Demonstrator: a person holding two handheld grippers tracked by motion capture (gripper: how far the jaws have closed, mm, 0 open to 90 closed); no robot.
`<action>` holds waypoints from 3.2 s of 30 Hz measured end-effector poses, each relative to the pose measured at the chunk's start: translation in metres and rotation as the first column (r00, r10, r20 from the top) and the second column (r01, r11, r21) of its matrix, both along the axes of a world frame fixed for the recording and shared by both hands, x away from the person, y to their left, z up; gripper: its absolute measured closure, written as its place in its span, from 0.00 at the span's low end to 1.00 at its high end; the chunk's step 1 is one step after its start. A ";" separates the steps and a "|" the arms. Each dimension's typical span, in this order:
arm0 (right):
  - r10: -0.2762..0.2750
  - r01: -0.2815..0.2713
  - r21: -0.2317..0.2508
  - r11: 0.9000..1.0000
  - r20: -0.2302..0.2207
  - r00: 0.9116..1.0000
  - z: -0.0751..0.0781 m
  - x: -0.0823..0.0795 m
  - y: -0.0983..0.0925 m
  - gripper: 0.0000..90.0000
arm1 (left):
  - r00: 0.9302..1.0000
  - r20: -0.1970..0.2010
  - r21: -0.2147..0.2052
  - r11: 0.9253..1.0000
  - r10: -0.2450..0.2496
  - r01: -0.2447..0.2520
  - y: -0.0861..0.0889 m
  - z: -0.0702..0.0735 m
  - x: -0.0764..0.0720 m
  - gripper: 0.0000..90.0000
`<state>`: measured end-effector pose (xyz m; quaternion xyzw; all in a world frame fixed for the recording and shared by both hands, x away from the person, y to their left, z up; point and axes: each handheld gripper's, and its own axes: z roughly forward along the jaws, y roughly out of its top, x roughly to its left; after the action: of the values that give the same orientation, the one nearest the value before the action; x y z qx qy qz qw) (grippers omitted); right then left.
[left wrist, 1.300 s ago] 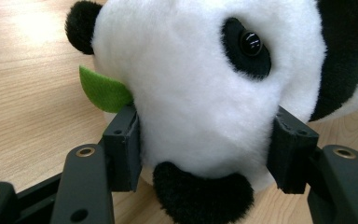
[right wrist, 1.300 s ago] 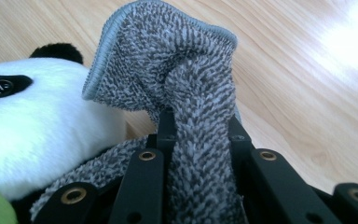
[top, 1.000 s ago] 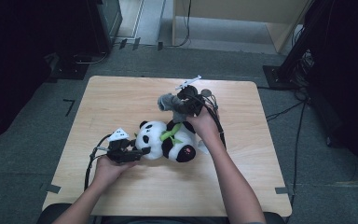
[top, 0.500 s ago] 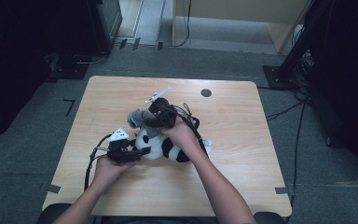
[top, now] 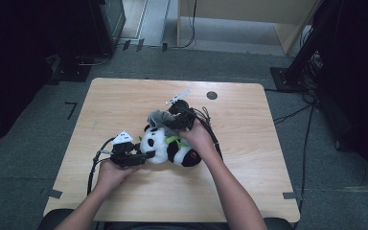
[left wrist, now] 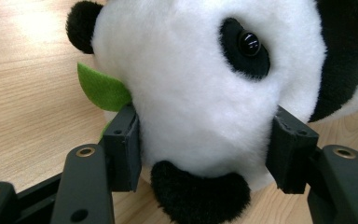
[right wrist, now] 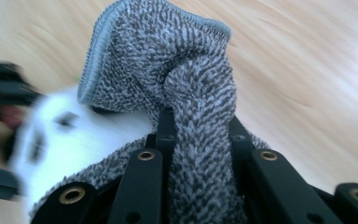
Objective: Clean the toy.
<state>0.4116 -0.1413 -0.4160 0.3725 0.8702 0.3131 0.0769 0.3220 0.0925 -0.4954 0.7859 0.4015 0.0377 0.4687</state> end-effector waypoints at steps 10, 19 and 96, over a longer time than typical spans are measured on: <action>-0.077 0.077 -0.004 0.997 0.037 0.996 0.005 0.009 -0.026 0.83 | 1.000 0.001 0.000 1.000 -0.009 0.009 -0.002 0.000 0.001 0.43; -0.153 0.139 0.142 0.980 0.091 0.984 0.026 0.008 -0.069 0.84 | 1.000 0.005 0.001 1.000 -0.013 0.013 -0.001 -0.001 0.001 0.43; -0.248 0.214 0.361 0.908 0.052 0.967 -0.014 -0.045 -0.143 0.81 | 1.000 0.006 0.001 1.000 0.000 0.000 -0.004 0.003 -0.002 0.41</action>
<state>0.3662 -0.2841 -0.4300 0.4650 0.7448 0.4705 0.0875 0.3200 0.0884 -0.4922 0.7861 0.4002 0.0401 0.4693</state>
